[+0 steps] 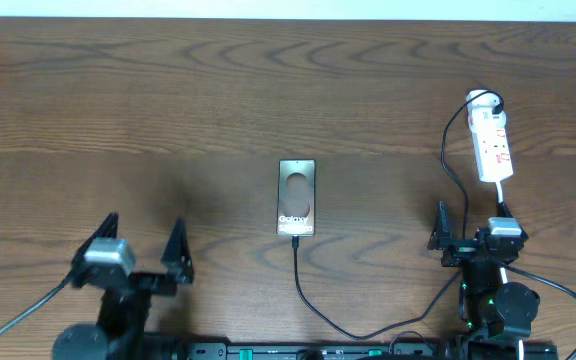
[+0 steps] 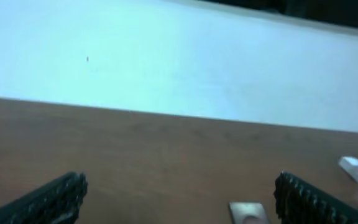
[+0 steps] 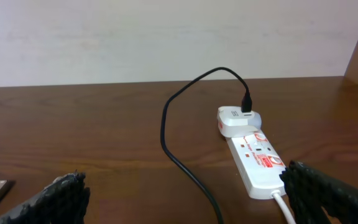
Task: Plug charger to phone and switch on socket
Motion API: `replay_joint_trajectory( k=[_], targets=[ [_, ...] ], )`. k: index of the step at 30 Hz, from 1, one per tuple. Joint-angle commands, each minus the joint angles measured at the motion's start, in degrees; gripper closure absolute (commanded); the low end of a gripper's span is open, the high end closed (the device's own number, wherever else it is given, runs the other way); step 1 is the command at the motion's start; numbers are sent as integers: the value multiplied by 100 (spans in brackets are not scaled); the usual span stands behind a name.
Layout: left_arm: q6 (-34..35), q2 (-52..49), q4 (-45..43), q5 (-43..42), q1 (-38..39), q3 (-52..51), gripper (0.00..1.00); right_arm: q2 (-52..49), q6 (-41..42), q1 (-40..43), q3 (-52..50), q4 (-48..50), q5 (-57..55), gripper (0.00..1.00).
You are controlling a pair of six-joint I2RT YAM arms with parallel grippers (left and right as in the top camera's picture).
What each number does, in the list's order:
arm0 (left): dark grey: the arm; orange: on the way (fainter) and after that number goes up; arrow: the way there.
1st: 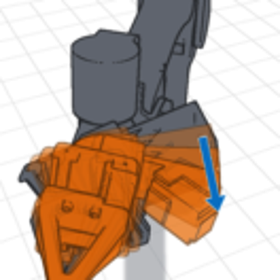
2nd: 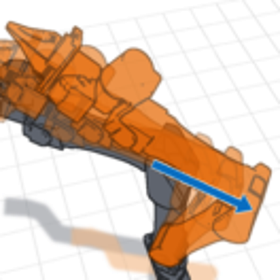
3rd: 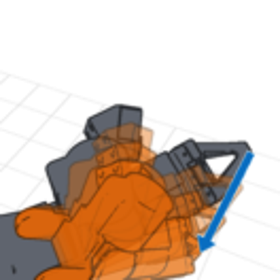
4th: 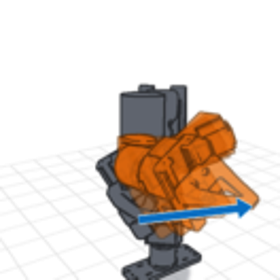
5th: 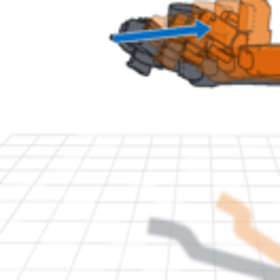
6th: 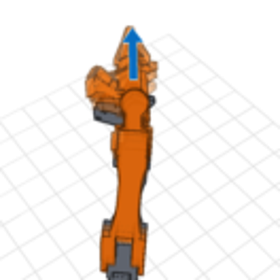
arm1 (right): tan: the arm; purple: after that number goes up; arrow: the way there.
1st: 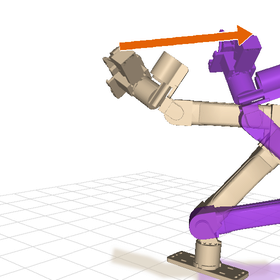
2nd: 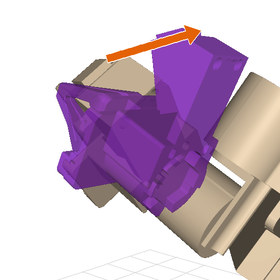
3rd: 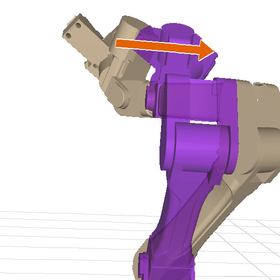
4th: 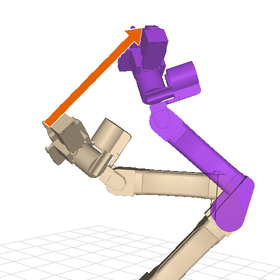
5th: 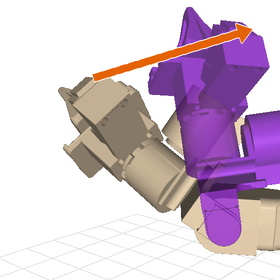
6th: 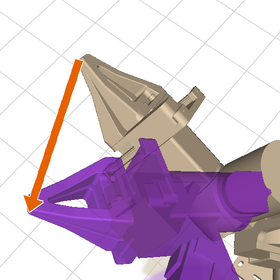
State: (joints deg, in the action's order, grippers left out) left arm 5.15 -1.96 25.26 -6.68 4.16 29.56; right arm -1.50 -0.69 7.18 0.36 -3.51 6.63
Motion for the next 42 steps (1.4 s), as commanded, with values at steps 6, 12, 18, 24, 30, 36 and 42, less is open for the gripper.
replay_joint_trajectory(
  k=[6,12,18,24,30,36,42],
  targets=[
    [-319,188,-1626,-15,-44,-1705,2,-24,-66,24,-4,-24,-11,1],
    [-321,188,-2586,17,-133,-2573,2,-24,-66,24,-4,-24,-11,1],
    [-323,190,-2291,153,-131,-2933,2,-24,-66,24,-4,-24,-11,1],
    [-455,190,-2124,354,-131,-2933,2,-24,-66,24,-4,-24,-11,1],
    [-551,190,-2129,415,-131,-2933,2,-24,-66,24,-4,-24,-11,1],
    [-553,190,-2131,417,-131,-2933,2,-24,-66,24,-4,-24,-11,1],
    [-553,190,-2133,417,-374,-2933,2,-24,-66,24,-4,-24,-11,1]
  ],
)
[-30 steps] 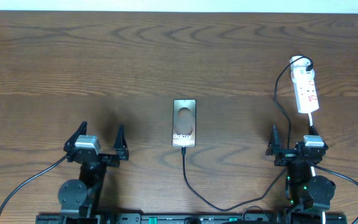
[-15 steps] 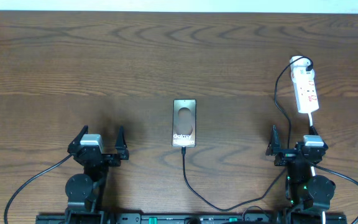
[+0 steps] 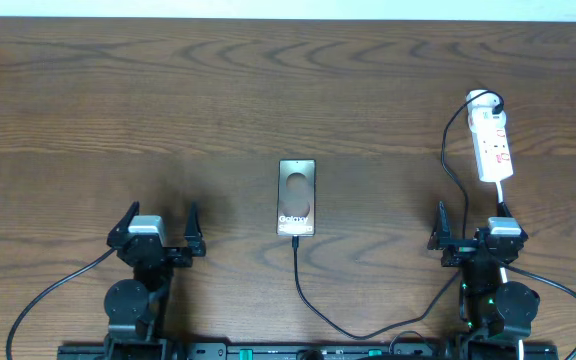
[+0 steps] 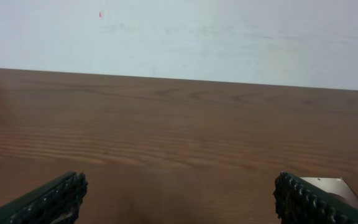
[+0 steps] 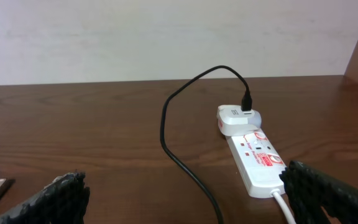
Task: Plug charger to phone and switch on socket
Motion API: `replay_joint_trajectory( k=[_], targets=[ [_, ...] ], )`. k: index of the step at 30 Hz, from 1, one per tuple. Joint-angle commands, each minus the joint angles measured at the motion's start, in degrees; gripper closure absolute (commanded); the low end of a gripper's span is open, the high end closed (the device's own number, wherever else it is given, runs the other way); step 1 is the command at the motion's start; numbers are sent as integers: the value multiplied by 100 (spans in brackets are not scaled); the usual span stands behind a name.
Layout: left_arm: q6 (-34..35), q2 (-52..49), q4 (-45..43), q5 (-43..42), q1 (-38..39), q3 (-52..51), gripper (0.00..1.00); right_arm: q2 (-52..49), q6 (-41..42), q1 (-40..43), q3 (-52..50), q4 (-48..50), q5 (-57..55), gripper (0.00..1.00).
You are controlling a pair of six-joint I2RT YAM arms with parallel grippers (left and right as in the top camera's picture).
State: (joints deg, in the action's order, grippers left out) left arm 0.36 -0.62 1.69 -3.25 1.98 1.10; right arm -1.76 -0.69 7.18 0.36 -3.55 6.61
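A phone (image 3: 297,197) lies face down at the table's middle, and the black charger cable (image 3: 313,305) runs up to its near end. That cable (image 5: 179,158) loops over to a white adapter (image 5: 238,119) plugged into the far end of the white power strip (image 3: 492,147) at the right. My left gripper (image 3: 155,237) is open near the front edge, left of the phone, whose corner (image 4: 333,186) shows by its right finger. My right gripper (image 3: 476,235) is open just short of the strip (image 5: 258,163). Neither holds anything.
The strip's white mains lead (image 5: 284,210) runs back toward my right arm. The black cable lies in a loop along the front edge between the two arm bases. A pale wall stands behind the table's far edge.
My left gripper has shifted right and drawn back toward its base, now level and facing the far wall. The right gripper, phone, cable and strip have not moved.
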Motion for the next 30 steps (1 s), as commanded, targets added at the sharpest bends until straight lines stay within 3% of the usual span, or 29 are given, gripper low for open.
replay_joint_trajectory(
  k=[1,30],
  targets=[
    [-74,57,225,74,-232,-87,2,2,-66,24,-4,-20,-9,1],
    [-74,39,219,74,-407,-87,2,149,-66,87,-9,-7,-7,1]
  ],
)
